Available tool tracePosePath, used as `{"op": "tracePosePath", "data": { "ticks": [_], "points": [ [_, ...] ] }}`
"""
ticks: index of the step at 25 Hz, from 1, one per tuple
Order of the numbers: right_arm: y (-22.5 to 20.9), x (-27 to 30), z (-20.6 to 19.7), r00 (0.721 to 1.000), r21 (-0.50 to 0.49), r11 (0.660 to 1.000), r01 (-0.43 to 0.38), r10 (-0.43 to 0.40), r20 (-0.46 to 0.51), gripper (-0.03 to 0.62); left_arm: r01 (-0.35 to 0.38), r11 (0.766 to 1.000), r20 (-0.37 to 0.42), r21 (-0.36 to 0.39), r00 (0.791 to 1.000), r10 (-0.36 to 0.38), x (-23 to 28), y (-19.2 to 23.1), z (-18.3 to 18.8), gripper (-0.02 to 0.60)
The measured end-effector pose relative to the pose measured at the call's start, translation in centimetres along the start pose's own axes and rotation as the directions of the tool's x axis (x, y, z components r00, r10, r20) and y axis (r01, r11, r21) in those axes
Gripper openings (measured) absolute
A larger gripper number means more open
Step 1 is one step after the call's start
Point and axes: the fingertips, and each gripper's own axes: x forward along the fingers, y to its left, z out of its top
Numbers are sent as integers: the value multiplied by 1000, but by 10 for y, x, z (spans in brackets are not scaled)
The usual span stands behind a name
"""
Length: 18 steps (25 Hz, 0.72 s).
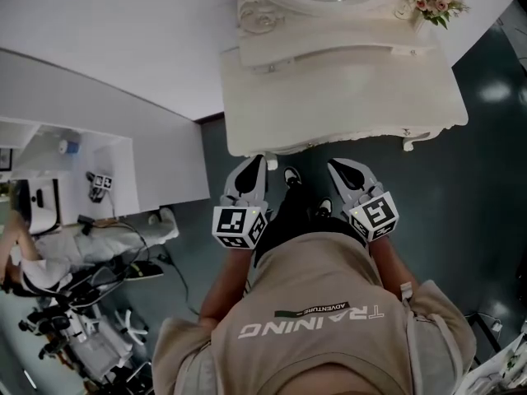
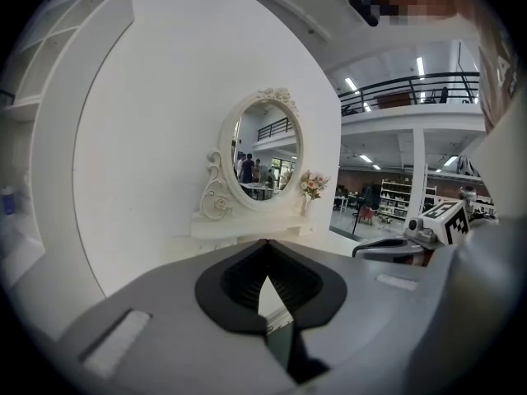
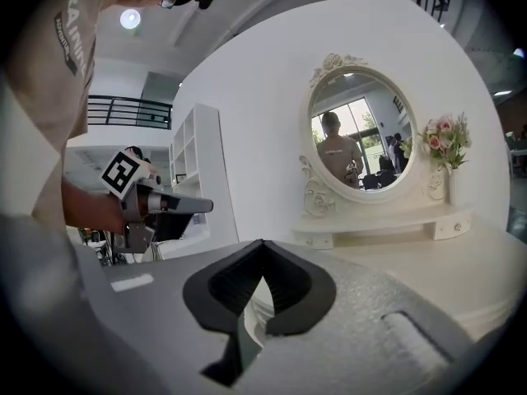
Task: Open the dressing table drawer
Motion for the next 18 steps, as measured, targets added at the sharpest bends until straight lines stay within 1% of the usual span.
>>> {"op": "tracePosePath", "data": {
  "ticks": [5, 9, 14, 18],
  "points": [
    [-20, 19, 0, 1000, 16, 1000, 9, -8, -29, 3, -1, 1000, 4, -13, 1000, 1, 28, 13, 7, 18],
    [-34, 37, 8, 999, -3, 1000, 8, -8, -48, 3, -15, 1000, 22, -9, 1000, 15, 56, 30, 23, 18],
    [-51, 69, 36, 999, -37, 999, 23, -24, -37, 3, -28, 1000, -3, -10, 1000, 28, 88, 62, 33, 18],
    [-66, 92, 60, 998, -67, 997, 44, -46, -31, 3, -8, 1000, 2, -6, 1000, 8, 115, 81, 47, 18]
  ]
}}
